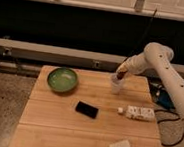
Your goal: Place the pepper in the ceramic cup
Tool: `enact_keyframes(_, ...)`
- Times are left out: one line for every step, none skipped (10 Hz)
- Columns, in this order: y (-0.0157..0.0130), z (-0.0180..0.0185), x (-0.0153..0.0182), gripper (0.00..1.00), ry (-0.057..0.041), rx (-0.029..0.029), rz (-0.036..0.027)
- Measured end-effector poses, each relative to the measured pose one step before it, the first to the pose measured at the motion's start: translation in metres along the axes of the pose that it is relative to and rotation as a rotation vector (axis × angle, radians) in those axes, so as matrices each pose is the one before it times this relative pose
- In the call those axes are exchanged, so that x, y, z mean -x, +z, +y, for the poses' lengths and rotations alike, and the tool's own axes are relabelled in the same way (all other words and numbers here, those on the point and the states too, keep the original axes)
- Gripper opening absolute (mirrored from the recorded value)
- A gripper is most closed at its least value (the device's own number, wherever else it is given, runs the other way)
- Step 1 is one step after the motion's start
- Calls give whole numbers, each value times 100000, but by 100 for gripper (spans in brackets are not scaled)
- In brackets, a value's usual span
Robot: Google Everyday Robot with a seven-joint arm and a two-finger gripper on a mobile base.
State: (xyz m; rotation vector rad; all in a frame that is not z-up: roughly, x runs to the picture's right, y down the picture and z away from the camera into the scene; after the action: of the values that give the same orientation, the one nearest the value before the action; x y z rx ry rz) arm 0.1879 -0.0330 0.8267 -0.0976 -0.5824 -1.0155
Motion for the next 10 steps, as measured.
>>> enact_keyframes(315, -48, 166, 63, -372, 537, -727)
enact_keyframes(152, 93, 85, 68, -100, 444, -333)
enact_keyframes(181, 130, 50, 69, 94, 359, -275)
enact_keyframes(208, 50, 11, 69, 165, 327, -233)
enact_keyframes(24, 4, -3, 69, 9, 24, -15)
enact_keyframes(235, 425, -246, 69, 523, 758, 68)
enact_keyframes(104, 166, -214, 69, 35, 300, 226)
enact_keyframes(-30, 172, -160, 69, 0, 182, 314)
enact_keyframes(-82, 93, -172, 69, -55, 67, 397)
enact_keyframes(-139, 195, -388, 69, -9, 18, 883)
